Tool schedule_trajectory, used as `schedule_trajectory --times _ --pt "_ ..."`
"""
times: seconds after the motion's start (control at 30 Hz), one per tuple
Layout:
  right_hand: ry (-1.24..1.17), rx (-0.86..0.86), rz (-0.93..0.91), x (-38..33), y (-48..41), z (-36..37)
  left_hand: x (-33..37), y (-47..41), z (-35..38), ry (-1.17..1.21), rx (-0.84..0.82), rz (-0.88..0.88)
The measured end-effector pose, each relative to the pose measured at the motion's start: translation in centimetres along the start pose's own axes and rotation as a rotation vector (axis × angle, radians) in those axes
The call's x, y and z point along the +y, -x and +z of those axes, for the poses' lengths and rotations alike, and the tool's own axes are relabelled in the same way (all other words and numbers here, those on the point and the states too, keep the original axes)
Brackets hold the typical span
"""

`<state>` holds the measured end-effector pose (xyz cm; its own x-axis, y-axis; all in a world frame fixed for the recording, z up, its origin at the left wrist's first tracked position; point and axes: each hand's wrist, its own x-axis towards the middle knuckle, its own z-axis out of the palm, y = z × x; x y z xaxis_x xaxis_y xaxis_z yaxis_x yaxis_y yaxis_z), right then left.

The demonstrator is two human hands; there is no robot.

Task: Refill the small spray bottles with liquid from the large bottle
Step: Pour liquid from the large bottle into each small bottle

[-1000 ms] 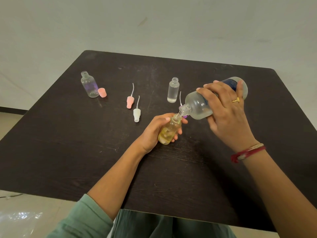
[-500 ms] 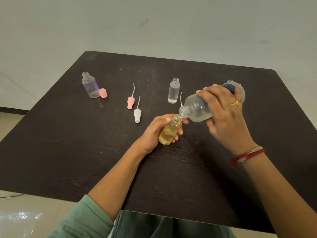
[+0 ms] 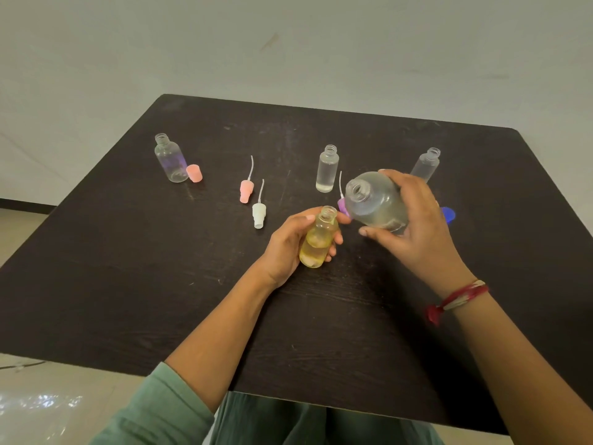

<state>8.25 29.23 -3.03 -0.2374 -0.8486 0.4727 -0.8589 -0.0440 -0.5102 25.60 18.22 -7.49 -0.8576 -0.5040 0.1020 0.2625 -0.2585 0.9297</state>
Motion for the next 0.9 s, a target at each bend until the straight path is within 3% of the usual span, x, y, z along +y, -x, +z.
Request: schedule_trajectory --times 0.23,0.63,0.73,0.9 --pt "-0.36 0.124 0.245 0.8 0.4 -0.1 0.7 0.0 -0.3 0.285 0.171 0.028" --pt "-0.543 0.159 0.337 0.9 0.3 -0.3 1.0 0.0 -0.4 0.33 0.232 0.038" --pt "-0.516 0.15 0.318 0.7 0.2 0.1 0.6 0.0 -0.2 0.23 0.193 0.024" --pt "-0.246 0.122 0.13 -0.4 -0.2 0.4 0.2 0.0 0.2 0.024 0.09 0.027"
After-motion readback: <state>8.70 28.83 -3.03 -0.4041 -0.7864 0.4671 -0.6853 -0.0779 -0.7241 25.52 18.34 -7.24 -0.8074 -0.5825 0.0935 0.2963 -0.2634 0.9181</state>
